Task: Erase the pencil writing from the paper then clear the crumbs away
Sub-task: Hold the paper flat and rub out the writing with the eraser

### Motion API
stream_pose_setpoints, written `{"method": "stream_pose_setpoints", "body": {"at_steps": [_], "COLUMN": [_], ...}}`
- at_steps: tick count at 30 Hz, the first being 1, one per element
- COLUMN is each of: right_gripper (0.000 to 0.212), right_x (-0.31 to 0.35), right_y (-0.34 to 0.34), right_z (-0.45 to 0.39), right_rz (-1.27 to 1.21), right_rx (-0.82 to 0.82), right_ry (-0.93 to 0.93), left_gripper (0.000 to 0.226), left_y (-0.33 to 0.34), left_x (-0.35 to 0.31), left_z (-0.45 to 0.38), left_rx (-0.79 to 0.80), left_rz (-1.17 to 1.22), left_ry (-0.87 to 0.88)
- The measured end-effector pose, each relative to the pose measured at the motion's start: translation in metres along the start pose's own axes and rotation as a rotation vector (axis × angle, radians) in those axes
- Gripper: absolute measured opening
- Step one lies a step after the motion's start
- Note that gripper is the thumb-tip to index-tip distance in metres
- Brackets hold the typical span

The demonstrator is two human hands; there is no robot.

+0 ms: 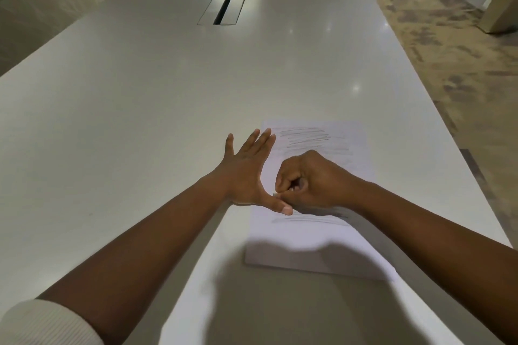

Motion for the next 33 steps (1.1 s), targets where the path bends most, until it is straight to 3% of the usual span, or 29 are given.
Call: {"method": "stream_pose_setpoints", "body": {"at_steps": [3, 6, 8, 12, 18, 20, 23, 26, 29, 33], "right_gripper": [0.013, 0.027, 0.021, 0.016, 0.01, 0.012, 0.018, 0.008, 0.01, 0.017], "right_x": [-0.002, -0.012, -0.018, -0.017, -0.004, -0.009, -0.022, -0.032, -0.028, -0.012], "right_y": [-0.003, -0.023, -0.034, -0.03, -0.004, -0.009, -0.029, -0.044, -0.04, -0.011], "right_z": [-0.003, -0.016, -0.025, -0.022, -0.003, -0.009, -0.024, -0.038, -0.037, -0.024], "right_rz": [0.036, 0.129, 0.166, 0.125, 0.005, 0.004, 0.064, 0.135, 0.128, 0.039], "right_rx": [-0.034, -0.214, -0.257, -0.212, 0.019, -0.026, -0.217, -0.293, -0.28, -0.13], "right_ry": [0.017, 0.058, 0.084, 0.07, 0.003, 0.035, 0.09, 0.128, 0.088, 0.023], "left_gripper": [0.164, 0.162, 0.162, 0.162, 0.163, 0.162, 0.162, 0.161, 0.161, 0.161], "left_y": [0.0, -0.001, -0.001, -0.001, -0.001, -0.001, -0.002, -0.003, -0.003, -0.003], "left_x": [0.0, 0.0, -0.001, 0.0, 0.0, -0.001, 0.0, -0.001, 0.0, -0.001], "left_z": [0.0, 0.001, 0.001, 0.001, 0.001, 0.002, 0.002, 0.002, 0.002, 0.001], "left_rx": [0.0, 0.007, 0.008, 0.008, 0.005, 0.008, 0.012, 0.001, -0.005, -0.001], "left_rz": [0.005, 0.017, 0.019, 0.014, 0.005, 0.004, 0.009, 0.015, 0.018, 0.011], "left_ry": [0.002, 0.002, 0.0, -0.004, -0.004, -0.004, -0.005, -0.004, -0.002, 0.001]}}
Point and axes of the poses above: each hand's wrist, its own z-axis away from the middle knuckle, its own y-axis out of the palm, x = y × z, the point moved 8 cm from there along -z, towards the middle knuckle, and after that the axes turned 1 degree about -z, right-handed, at the moved point
